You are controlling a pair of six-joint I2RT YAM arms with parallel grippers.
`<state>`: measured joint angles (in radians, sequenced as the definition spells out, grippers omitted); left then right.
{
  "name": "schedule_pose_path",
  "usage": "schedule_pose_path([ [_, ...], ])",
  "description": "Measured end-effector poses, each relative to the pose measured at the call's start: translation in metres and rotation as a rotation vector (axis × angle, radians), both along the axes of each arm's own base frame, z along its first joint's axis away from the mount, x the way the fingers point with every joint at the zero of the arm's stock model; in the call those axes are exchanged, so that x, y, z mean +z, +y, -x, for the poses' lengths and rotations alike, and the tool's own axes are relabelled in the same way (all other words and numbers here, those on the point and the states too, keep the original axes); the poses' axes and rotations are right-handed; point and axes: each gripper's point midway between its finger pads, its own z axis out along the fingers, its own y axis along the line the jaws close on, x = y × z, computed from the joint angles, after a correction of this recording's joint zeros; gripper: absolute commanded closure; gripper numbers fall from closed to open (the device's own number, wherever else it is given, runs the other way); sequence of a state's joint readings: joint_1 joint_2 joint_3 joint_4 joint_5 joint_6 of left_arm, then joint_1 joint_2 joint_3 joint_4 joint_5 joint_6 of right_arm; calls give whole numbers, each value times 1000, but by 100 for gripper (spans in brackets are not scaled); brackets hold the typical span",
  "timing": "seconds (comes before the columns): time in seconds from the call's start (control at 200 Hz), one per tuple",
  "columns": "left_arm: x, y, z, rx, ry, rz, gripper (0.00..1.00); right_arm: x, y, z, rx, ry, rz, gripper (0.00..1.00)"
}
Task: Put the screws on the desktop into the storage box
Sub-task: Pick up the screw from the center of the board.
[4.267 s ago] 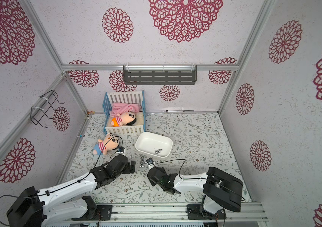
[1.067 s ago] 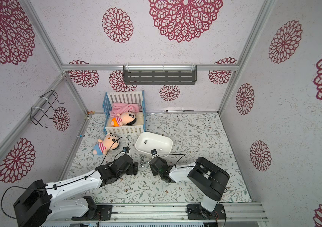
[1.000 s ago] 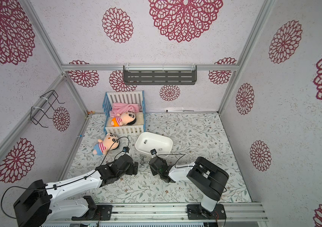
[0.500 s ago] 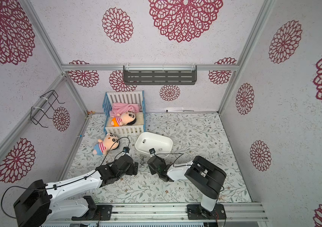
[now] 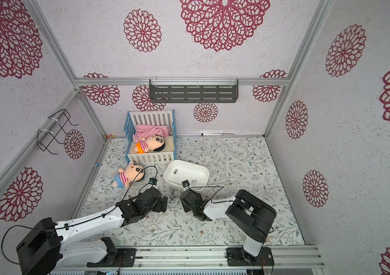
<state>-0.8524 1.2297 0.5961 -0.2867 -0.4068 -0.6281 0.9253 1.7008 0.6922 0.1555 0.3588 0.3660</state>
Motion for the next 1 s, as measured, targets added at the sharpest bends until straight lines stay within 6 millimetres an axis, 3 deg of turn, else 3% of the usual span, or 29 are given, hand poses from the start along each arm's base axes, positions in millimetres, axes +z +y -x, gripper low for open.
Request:
schedule_pose_path([
  [0.18,3,-1,-1,2,-5,1,3,0,-9,3,-27,3,9,64],
  [1.001,-1,-1,1,-7,5,-22,3,-1,-7,-5,-47,1,0,69],
])
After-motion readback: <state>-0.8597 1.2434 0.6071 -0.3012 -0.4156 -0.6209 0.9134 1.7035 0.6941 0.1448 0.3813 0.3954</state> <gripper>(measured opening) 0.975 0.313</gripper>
